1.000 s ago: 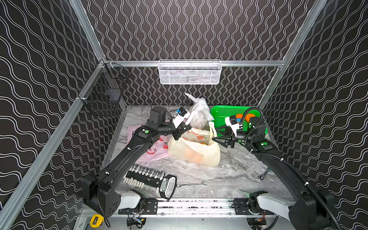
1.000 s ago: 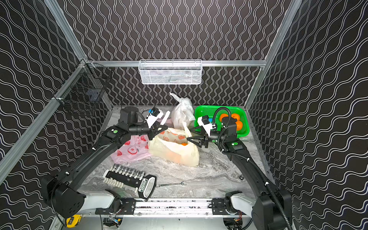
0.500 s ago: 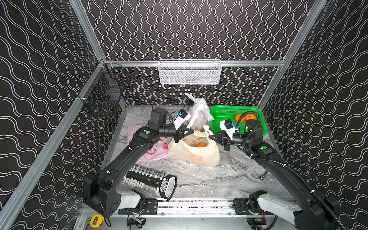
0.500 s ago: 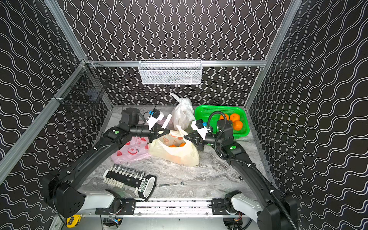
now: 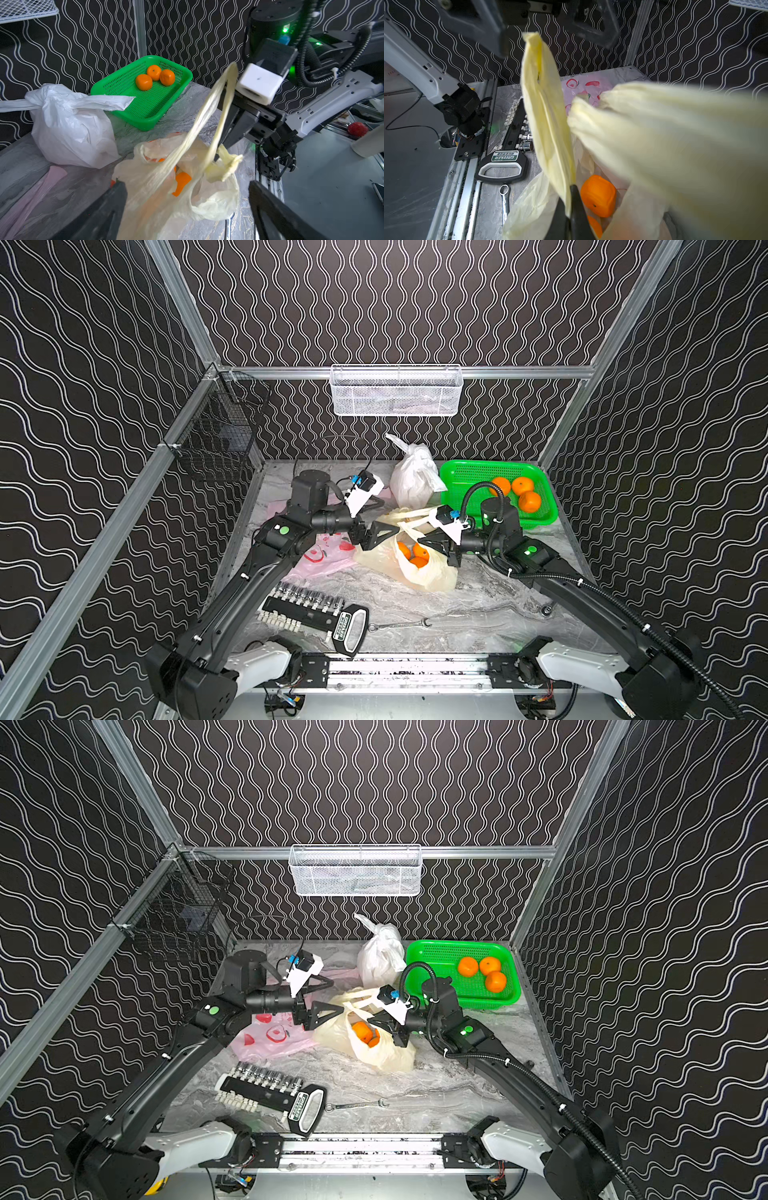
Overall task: Place the oranges into plastic bags & tie knots
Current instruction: Tie the plastic bag at the center of the board.
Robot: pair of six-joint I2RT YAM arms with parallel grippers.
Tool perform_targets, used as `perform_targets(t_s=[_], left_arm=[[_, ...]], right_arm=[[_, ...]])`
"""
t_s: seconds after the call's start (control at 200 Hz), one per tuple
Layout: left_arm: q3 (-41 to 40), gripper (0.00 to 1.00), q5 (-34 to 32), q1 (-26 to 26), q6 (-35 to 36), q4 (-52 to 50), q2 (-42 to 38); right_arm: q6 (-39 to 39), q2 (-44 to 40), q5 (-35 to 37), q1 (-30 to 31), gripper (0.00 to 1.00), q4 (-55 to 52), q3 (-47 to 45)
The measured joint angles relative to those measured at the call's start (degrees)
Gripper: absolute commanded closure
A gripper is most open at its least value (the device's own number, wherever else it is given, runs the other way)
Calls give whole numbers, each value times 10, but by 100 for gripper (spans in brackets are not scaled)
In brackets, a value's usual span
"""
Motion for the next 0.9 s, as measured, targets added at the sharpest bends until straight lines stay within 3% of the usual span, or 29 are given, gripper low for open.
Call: perform_targets(t_s=[0.185,0.39,0.56,0.871,0.901], left_arm=[[-2,6,50,-1,0,-15,16],[27,37,76,-8,0,-21,50],[33,40,94,-15,12,-34,66],[37,100,97,-17,27,-48,75],[37,100,97,-17,28,-48,76]], right_arm=[[-7,0,11,11,100,-14,0],[-7,0,19,18,100,-16,0],[-6,-1,25,19,100,-17,0],[-5,-6,33,21,100,-19,0],[-5,-8,34,21,99,-20,0]])
